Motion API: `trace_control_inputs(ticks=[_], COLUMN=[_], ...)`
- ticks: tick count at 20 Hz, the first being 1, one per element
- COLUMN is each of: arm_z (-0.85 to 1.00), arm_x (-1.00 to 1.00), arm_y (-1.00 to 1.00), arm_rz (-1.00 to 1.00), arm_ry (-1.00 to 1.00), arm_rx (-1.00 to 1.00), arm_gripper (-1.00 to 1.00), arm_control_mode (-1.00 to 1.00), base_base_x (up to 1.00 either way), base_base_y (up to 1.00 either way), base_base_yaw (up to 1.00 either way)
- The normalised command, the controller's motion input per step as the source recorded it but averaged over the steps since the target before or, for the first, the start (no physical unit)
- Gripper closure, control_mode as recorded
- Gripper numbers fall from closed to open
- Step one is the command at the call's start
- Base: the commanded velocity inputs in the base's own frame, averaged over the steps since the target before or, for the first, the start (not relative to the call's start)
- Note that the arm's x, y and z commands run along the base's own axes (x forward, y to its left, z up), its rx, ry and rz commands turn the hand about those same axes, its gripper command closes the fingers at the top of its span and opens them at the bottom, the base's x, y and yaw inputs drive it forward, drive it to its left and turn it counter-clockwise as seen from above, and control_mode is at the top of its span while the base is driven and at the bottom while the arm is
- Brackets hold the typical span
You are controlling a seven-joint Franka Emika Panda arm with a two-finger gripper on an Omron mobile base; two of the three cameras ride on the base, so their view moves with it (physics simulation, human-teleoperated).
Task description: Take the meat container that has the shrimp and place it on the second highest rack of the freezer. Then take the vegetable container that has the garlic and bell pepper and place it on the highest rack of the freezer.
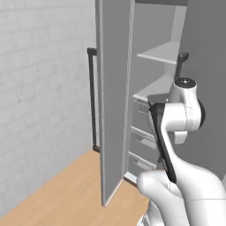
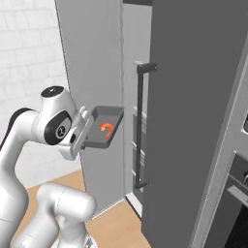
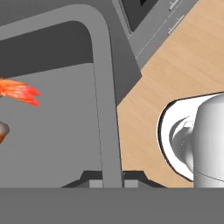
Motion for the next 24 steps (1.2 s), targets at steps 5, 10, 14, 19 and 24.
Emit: trace_control_inputs(ticks=[5, 10, 14, 19, 24], arm_z=[0.0, 0.0, 0.0, 0.0, 0.0], arm_x=[0.0, 0.0, 0.0, 0.0, 0.0], arm_y=[0.0, 0.0, 0.0, 0.0, 0.0], arm_rz=[0.0, 0.0, 0.0, 0.0, 0.0], arm_ry=[0.0, 0.0, 0.0, 0.0, 0.0], arm_rx=[0.0, 0.0, 0.0, 0.0, 0.0], arm_gripper=[1.0, 1.0, 1.0, 1.0, 1.0], arm_control_mode=[1.0, 1.0, 1.0, 1.0, 1.0], base_base_x=[0.42, 0.17, 0.41, 0.51, 0.61], base_base_y=[0.63, 0.48, 0.26, 0.43, -0.04], base_base_yaw=[-0.42, -0.36, -0.34, -0.16, -0.04])
